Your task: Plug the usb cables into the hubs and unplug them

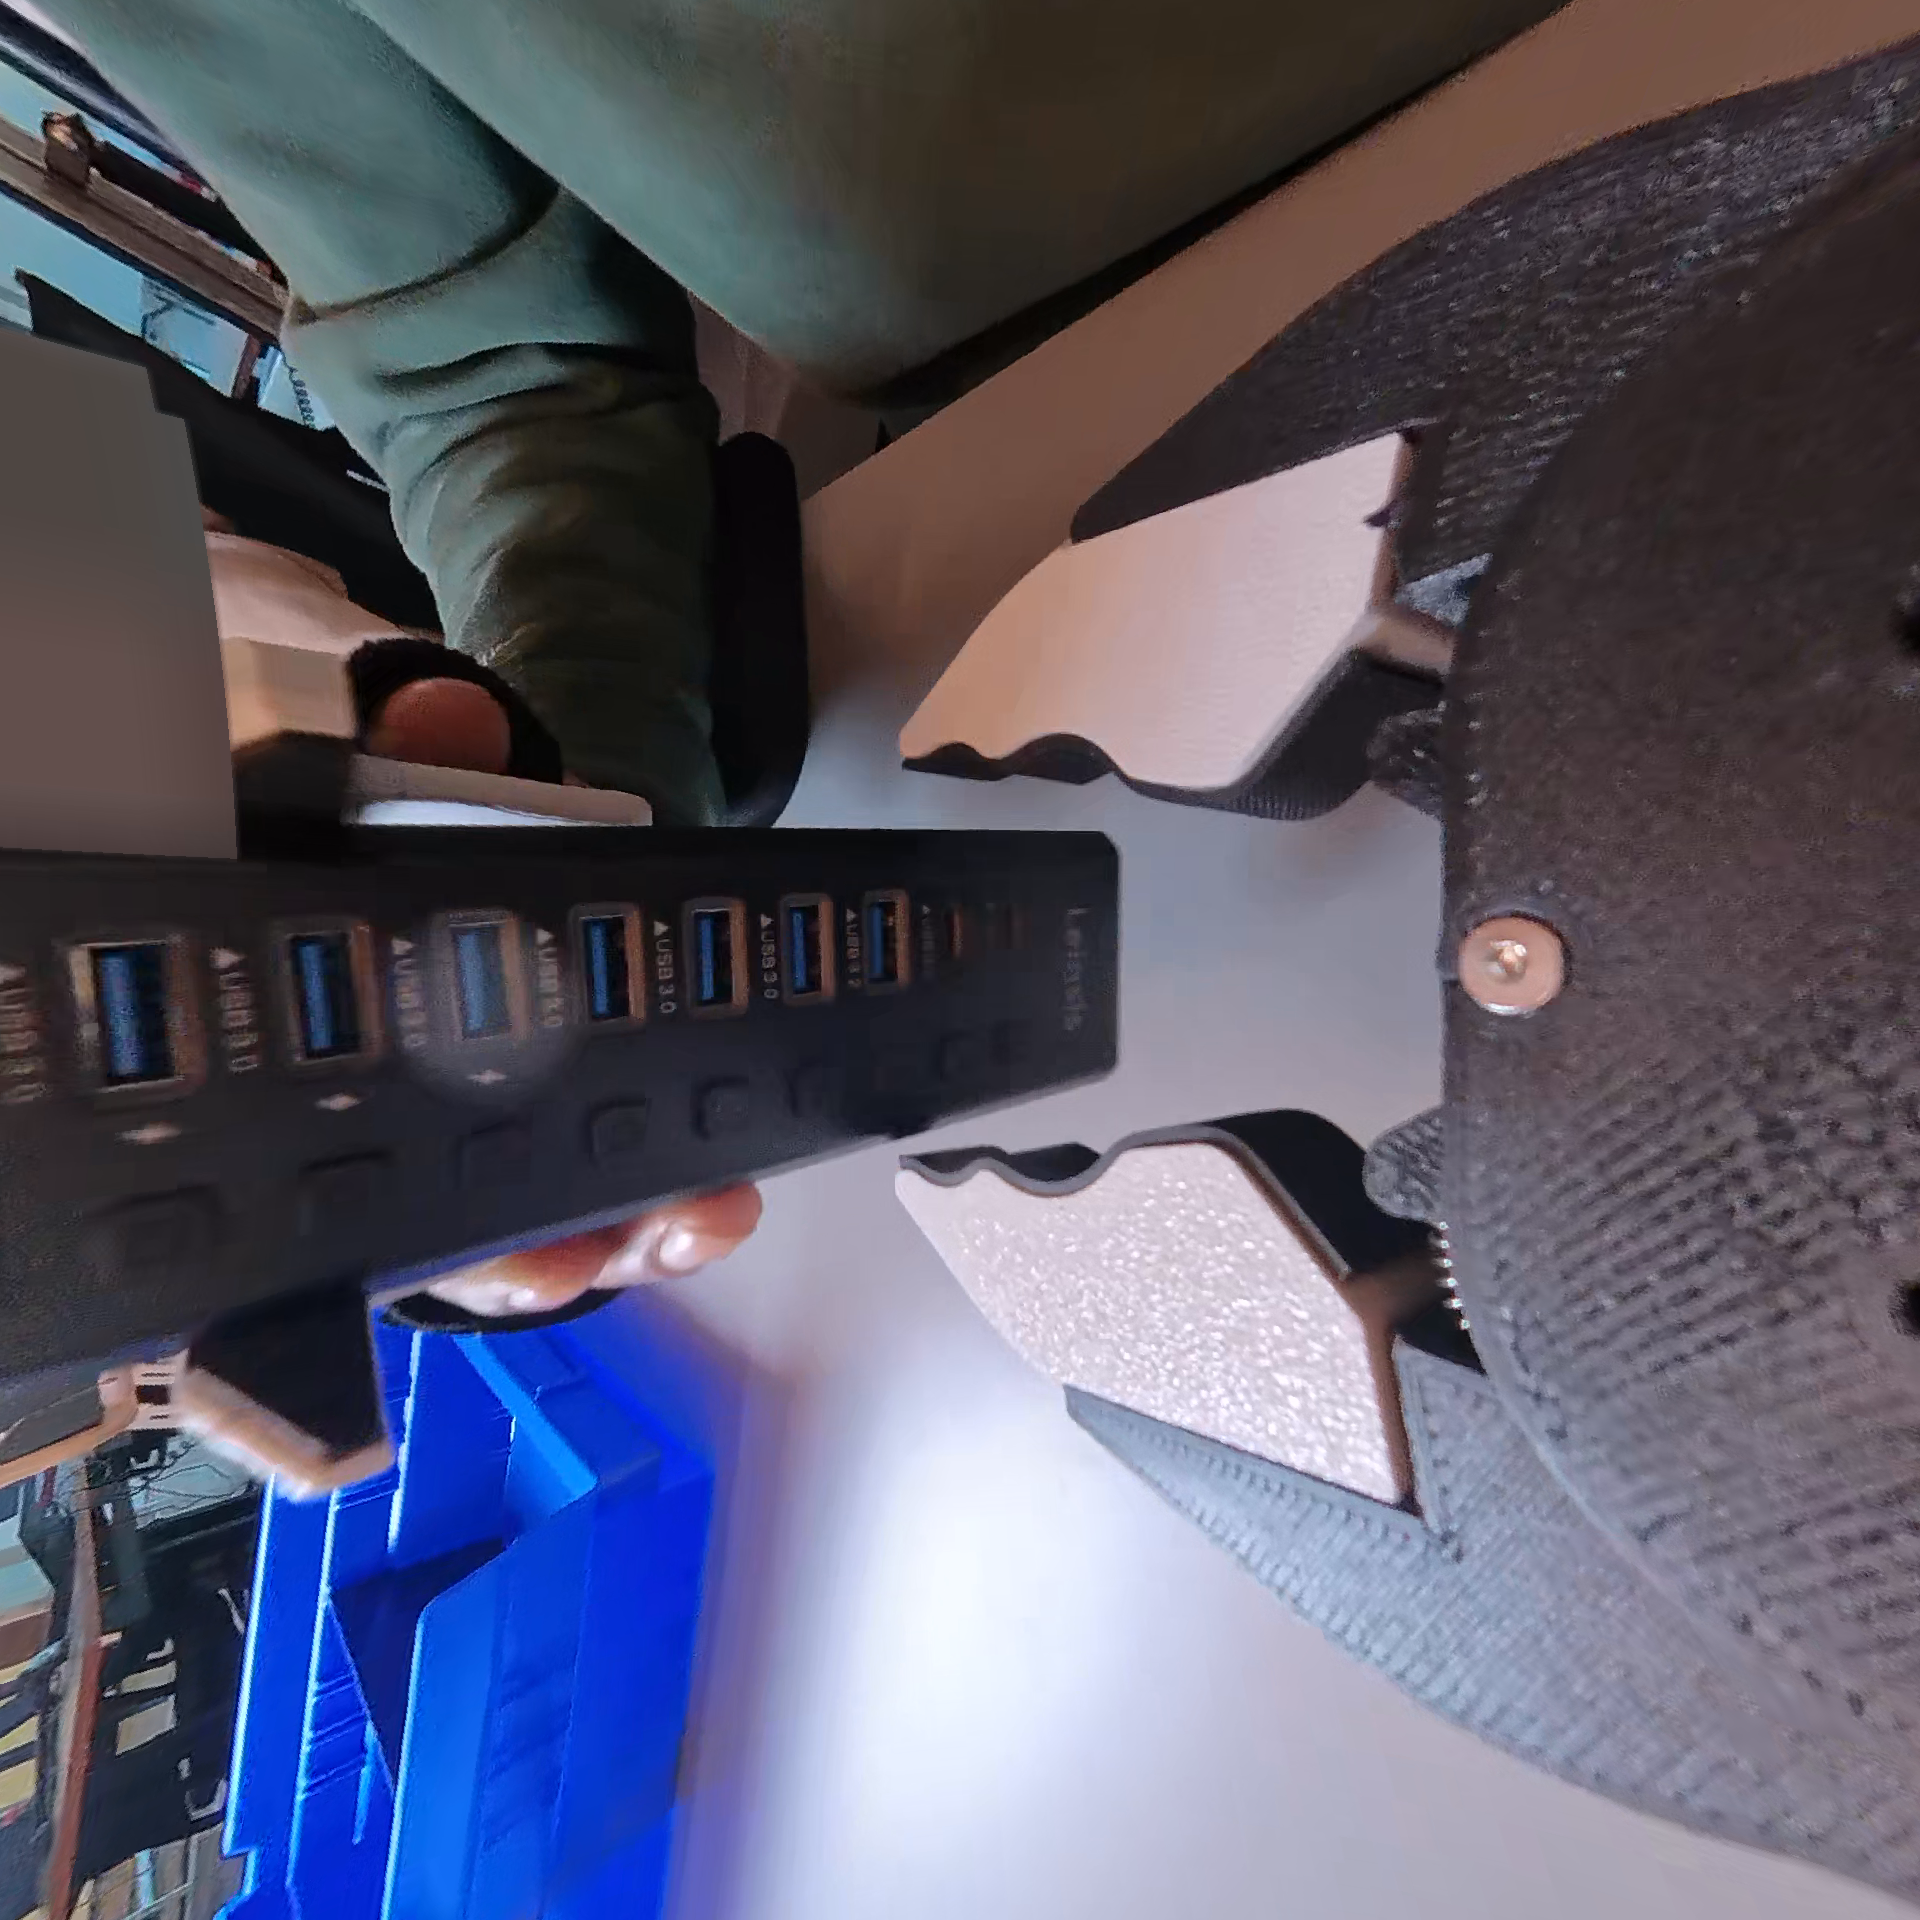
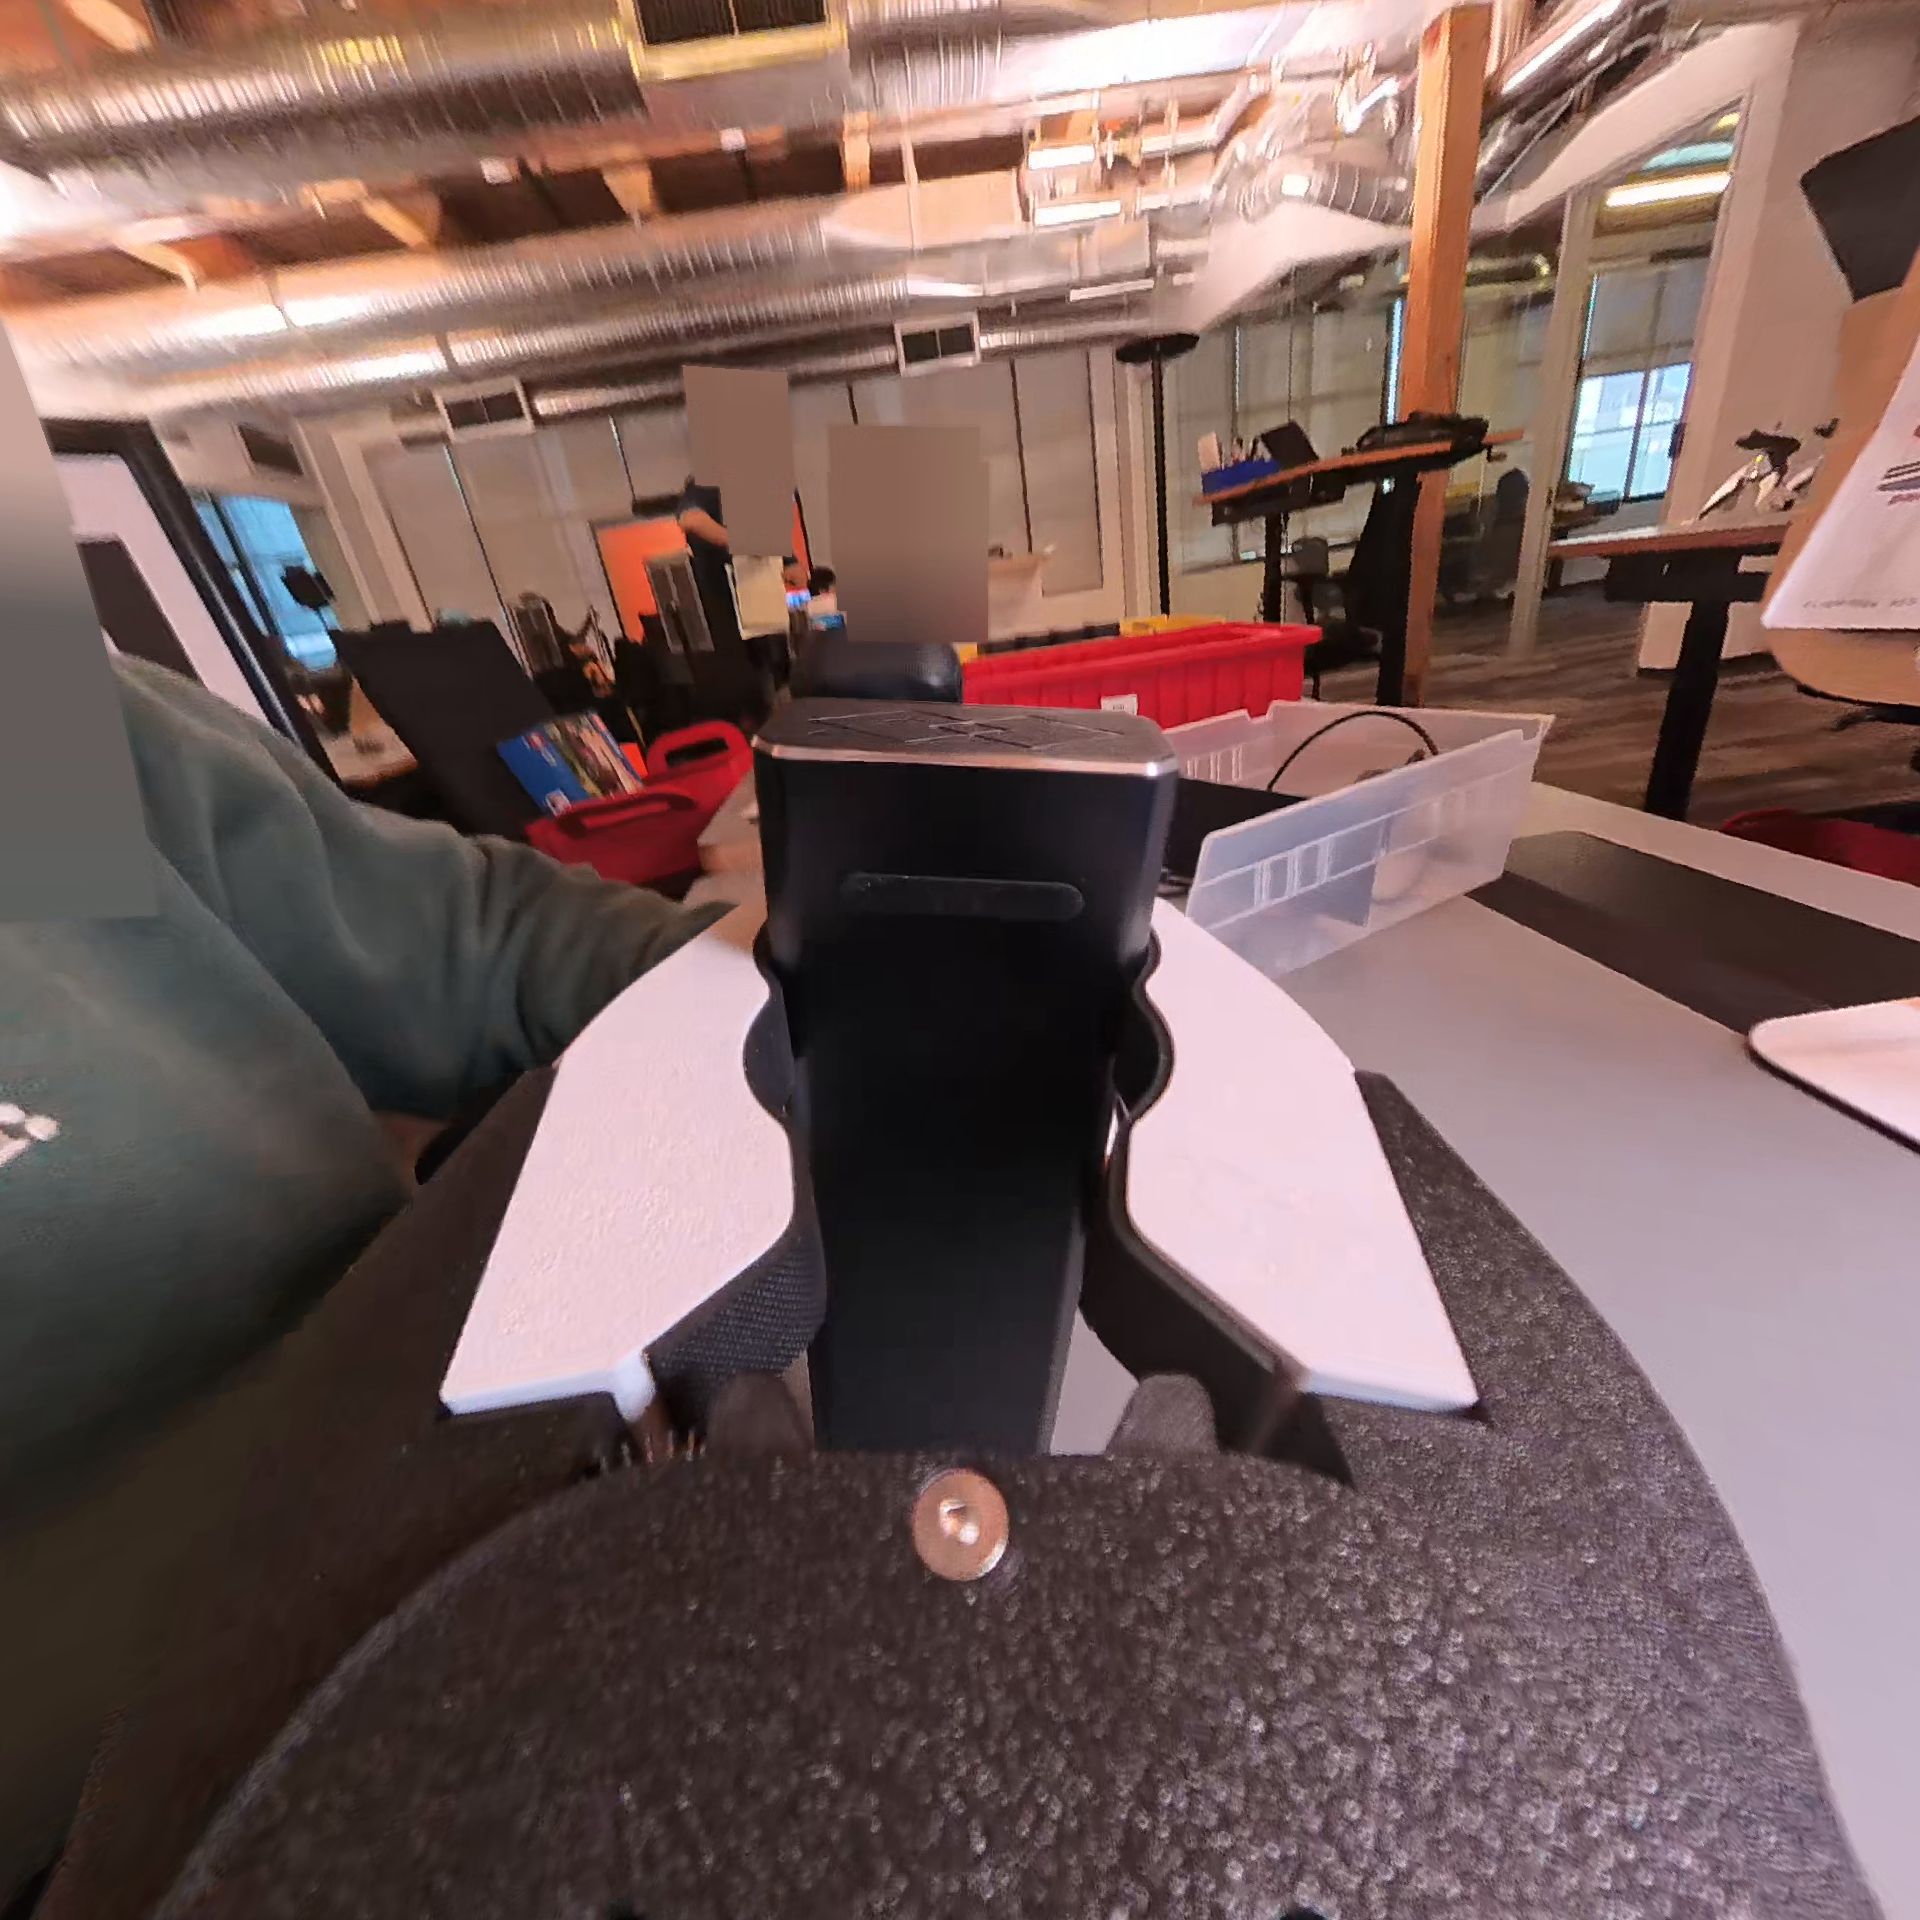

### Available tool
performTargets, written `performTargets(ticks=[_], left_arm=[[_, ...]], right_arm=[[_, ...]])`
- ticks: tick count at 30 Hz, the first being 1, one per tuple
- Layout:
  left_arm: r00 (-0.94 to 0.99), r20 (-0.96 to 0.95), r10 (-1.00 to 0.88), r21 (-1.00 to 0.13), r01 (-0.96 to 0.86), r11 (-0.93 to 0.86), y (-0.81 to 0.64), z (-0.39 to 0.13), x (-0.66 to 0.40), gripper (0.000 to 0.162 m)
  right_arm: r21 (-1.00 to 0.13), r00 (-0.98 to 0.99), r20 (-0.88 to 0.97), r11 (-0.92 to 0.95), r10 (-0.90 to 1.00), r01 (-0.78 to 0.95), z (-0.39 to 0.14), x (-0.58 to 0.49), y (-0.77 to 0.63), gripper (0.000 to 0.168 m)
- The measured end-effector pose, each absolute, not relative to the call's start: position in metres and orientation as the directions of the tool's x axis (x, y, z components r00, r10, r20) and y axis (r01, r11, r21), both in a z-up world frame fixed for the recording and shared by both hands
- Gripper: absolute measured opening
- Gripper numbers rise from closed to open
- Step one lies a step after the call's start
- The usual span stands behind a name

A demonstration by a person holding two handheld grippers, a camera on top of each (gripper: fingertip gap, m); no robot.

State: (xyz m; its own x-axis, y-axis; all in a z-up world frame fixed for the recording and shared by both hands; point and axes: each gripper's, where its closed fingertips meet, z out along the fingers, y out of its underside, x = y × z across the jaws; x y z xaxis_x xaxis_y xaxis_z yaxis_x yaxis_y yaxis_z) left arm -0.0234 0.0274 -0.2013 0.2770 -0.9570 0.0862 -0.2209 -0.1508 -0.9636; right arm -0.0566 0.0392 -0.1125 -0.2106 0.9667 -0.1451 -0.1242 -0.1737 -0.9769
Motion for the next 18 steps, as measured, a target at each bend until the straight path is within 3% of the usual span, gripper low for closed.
performTargets(ticks=[2, 6, 18], left_arm=[[0.300, 0.082, -0.951, -0.963, -0.220, -0.153, 0.030, -0.202, -0.014, 0.074], [0.317, 0.074, -0.945, -0.967, -0.208, -0.145, 0.033, -0.200, -0.007, 0.062], [0.392, 0.043, -0.919, -0.869, -0.438, -0.227, 0.037, -0.225, -0.042, 0.061]], right_arm=[[-0.969, -0.229, -0.158, -0.195, 0.961, -0.149, -0.109, -0.057, 0.038, 0.061], [-0.971, -0.266, -0.142, -0.186, 0.954, -0.151, -0.113, -0.058, 0.032, 0.061], [-0.990, -0.214, -0.031, -0.001, 0.976, 0.141, -0.160, -0.054, 0.044, 0.064]])
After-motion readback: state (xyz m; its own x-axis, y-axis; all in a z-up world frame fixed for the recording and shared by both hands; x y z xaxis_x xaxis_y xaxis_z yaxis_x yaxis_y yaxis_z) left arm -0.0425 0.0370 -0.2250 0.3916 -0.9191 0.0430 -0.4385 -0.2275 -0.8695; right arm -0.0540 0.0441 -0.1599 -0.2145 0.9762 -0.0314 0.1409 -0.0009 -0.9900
